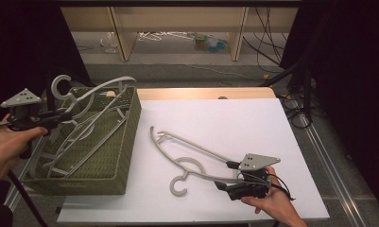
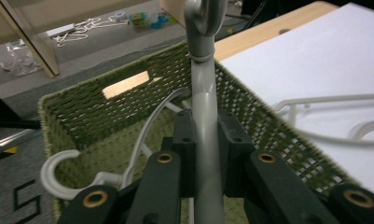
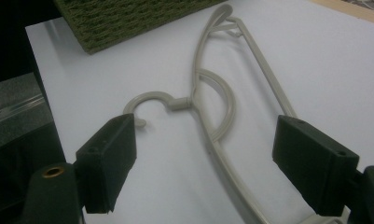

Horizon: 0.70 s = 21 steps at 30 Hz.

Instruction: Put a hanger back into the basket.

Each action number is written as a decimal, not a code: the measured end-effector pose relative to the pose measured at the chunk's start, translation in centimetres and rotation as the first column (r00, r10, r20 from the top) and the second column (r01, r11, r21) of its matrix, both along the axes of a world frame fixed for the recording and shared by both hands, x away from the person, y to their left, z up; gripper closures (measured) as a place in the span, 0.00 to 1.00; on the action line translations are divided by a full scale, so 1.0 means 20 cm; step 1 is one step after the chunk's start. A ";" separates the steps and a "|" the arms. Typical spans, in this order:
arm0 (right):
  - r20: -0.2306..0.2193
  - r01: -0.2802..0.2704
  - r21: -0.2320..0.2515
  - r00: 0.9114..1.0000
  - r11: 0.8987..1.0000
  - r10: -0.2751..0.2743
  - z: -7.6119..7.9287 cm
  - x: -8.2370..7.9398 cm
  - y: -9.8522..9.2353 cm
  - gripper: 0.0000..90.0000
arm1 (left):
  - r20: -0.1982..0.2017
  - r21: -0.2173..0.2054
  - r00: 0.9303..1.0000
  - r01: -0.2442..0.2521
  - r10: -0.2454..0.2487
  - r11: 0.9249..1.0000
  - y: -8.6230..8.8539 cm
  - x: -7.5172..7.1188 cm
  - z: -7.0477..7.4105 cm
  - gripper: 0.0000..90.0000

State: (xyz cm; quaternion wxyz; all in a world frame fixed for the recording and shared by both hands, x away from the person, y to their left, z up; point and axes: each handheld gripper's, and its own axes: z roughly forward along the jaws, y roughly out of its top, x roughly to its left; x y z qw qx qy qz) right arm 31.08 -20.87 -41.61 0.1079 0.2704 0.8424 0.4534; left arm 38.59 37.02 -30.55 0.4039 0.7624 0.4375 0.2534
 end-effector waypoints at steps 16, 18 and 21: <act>-0.002 -0.003 0.001 1.000 1.000 0.003 0.00 0.00 0.00 0.26 | -0.082 0.131 0.996 0.043 -0.033 0.990 0.05 0.07 -0.06 0.88; -0.001 -0.002 -0.001 1.000 1.000 0.002 -0.01 0.00 0.00 0.26 | -0.085 0.139 0.996 0.045 -0.034 0.989 0.04 0.09 -0.07 0.88; -0.004 -0.001 -0.001 1.000 1.000 0.001 -0.01 0.00 0.00 0.26 | -0.089 0.155 0.995 0.046 -0.032 0.987 0.03 0.12 -0.08 0.88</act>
